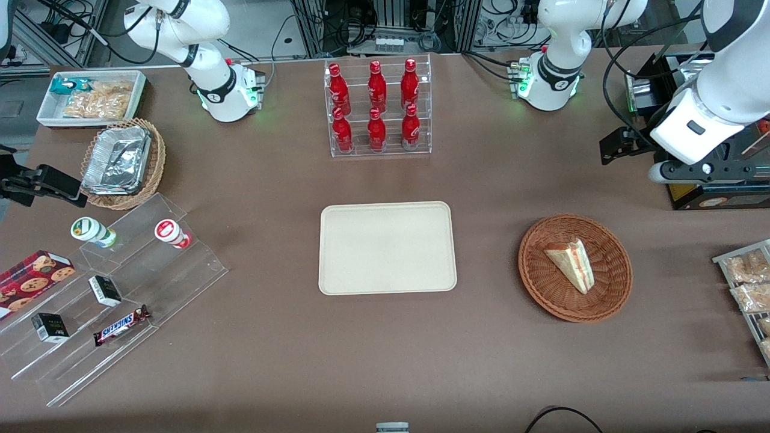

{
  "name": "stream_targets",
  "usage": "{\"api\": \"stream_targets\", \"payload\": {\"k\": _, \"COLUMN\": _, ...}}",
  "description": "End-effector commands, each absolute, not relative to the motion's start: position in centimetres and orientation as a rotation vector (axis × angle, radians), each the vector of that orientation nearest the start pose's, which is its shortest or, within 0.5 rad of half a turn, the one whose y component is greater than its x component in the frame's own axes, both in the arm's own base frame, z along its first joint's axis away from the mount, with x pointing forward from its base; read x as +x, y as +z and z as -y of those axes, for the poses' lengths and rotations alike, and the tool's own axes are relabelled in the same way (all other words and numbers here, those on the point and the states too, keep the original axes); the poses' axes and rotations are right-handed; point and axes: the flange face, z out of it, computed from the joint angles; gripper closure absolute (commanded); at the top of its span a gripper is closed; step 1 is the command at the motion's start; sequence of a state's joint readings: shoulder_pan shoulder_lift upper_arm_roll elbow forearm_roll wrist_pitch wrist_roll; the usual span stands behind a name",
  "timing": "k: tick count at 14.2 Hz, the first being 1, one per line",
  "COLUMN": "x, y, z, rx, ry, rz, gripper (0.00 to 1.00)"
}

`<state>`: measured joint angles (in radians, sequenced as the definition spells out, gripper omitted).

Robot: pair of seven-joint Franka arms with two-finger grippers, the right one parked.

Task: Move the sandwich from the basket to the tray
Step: 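Move the left gripper over the sandwich in the wicker basket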

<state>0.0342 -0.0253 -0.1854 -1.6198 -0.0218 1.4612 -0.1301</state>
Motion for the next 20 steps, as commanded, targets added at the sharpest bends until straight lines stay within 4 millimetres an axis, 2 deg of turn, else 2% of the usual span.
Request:
{"api": "stream_targets", "payload": {"k": 1, "x": 52.7, "y": 60.8, "z": 8.2, "rx": -3.135, "ry": 0.198, "rz": -0.025, "gripper": 0.0}}
{"api": "stream_targets", "payload": {"k": 4, "x": 52.9, "y": 60.3, "z": 8.2, "rx": -3.136, "ry": 0.217, "rz": -0.025, "gripper": 0.0}}
{"api": "stream_targets", "payload": {"k": 7, "x": 54.5, "y": 57.5, "z": 6.5, "rx": -3.133, "ry": 0.299, "rz": 0.018, "gripper": 0.0}}
{"api": "stream_targets", "payload": {"k": 11, "x": 57.6, "y": 49.3, "z": 5.1, "rx": -3.064, "ry": 0.492, "rz": 0.041, "gripper": 0.0}}
{"api": "stream_targets", "payload": {"k": 12, "x": 58.5, "y": 47.5, "z": 3.8, "rx": -3.067, "ry": 0.504, "rz": 0.077, "gripper": 0.0}}
{"api": "stream_targets", "payload": {"k": 14, "x": 59.3, "y": 44.6, "z": 3.4, "rx": -3.069, "ry": 0.505, "rz": 0.129, "gripper": 0.0}}
{"api": "stream_targets", "payload": {"k": 15, "x": 59.5, "y": 42.9, "z": 3.5, "rx": -3.065, "ry": 0.501, "rz": 0.167, "gripper": 0.0}}
{"api": "stream_targets", "payload": {"k": 17, "x": 59.8, "y": 38.6, "z": 3.9, "rx": -3.051, "ry": 0.445, "rz": 0.36, "gripper": 0.0}}
{"api": "stream_targets", "payload": {"k": 18, "x": 60.0, "y": 36.9, "z": 4.3, "rx": -3.024, "ry": 0.436, "rz": 0.478, "gripper": 0.0}}
{"api": "stream_targets", "payload": {"k": 20, "x": 60.5, "y": 33.6, "z": 6.0, "rx": -2.99, "ry": 0.453, "rz": 0.576, "gripper": 0.0}}
